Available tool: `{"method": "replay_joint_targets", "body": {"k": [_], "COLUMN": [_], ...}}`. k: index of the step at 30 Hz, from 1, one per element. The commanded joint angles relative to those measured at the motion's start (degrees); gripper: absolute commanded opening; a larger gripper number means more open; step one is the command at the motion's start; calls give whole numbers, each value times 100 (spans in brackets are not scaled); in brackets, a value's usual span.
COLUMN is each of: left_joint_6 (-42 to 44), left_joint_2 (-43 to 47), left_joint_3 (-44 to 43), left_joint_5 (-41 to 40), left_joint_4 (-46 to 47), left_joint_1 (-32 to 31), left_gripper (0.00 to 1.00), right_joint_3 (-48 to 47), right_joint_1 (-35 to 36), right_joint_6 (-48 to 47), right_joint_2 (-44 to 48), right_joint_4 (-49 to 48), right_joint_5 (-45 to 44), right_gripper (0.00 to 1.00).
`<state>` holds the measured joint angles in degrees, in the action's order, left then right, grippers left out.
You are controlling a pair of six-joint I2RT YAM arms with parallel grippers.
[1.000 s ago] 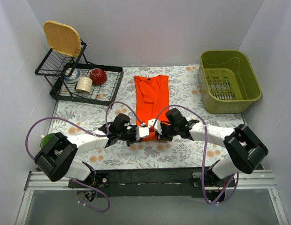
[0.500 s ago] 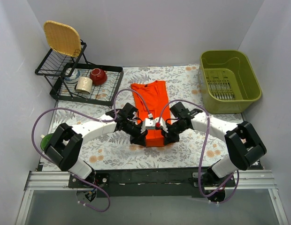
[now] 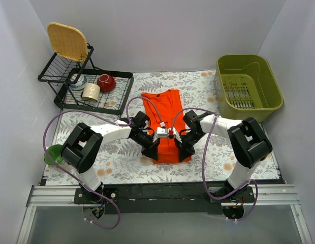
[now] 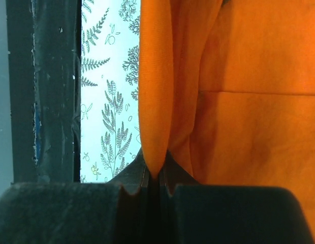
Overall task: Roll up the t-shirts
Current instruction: Roll the T-shirt to the center of the board.
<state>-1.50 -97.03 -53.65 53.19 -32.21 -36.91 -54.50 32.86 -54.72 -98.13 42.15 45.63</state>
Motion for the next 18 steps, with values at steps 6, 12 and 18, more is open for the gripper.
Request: {"method": "replay_joint_targets", "body": {"k": [6, 12, 18], "left_joint_6": [114, 676, 1063], "left_joint_2": [-1061, -1476, -1582], "left_joint_3": [-496, -901, -972], "left_joint_5": [-423, -485, -573], "left_joint_4": [-743, -1209, -1455], "left_joint_1": [649, 729, 755], "left_gripper": [0, 1, 4], "right_joint_3": [-1148, -2125, -2960], "right_joint_1": [-509, -605, -720], "right_joint_6": [-899, -1664, -1744], "right_joint_2": [-1093, -2341, -2922], "right_joint_4": [1381, 2824, 3238], "right_joint_5": [192, 341, 403], "right_gripper": [1, 1, 1]}}
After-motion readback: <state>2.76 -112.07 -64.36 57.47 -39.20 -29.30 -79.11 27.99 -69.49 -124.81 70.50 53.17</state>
